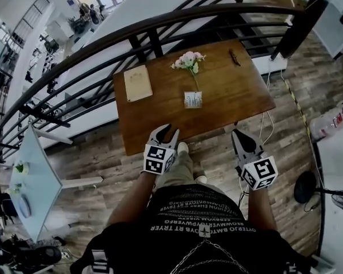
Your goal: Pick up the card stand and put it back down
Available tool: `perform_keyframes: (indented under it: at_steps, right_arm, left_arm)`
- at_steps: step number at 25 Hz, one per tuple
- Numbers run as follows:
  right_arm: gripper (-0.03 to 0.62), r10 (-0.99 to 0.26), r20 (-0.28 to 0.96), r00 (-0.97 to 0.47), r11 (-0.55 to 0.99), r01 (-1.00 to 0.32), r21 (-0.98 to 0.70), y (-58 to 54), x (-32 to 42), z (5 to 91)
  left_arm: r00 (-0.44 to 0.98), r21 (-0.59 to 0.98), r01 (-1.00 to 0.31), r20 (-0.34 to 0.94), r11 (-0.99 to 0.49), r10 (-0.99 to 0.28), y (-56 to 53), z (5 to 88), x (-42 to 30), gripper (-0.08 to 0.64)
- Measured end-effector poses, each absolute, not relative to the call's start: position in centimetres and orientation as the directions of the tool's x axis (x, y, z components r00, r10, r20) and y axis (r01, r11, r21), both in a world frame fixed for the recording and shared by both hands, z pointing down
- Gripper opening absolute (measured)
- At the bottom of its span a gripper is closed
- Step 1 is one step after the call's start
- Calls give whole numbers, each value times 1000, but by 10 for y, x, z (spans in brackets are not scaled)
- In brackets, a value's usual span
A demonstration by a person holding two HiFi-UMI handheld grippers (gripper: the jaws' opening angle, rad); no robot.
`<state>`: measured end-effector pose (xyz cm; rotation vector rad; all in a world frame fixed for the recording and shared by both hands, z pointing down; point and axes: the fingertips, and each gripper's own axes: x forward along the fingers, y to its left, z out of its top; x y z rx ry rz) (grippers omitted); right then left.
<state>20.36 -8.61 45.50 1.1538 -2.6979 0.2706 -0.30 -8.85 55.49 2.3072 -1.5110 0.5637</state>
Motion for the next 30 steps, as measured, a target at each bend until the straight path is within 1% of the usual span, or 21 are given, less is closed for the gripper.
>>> perform_keyframes:
  at_steps: [12, 19, 30]
  right_arm:
    - [14, -678, 297, -672, 681, -727, -90, -133, 184, 462]
    - [14, -647, 341, -682, 705, -705, -75, -157, 161, 468]
    - [14, -629, 389, -673, 703, -706, -84, -192, 142, 485]
  left_arm:
    - [387, 69, -906, 535, -418, -751, -153, 608, -1, 124]
    - [391, 76, -900, 574, -429, -719, -190, 646, -7, 124]
    - [437, 106, -863, 649, -494, -623, -234, 724, -17, 133]
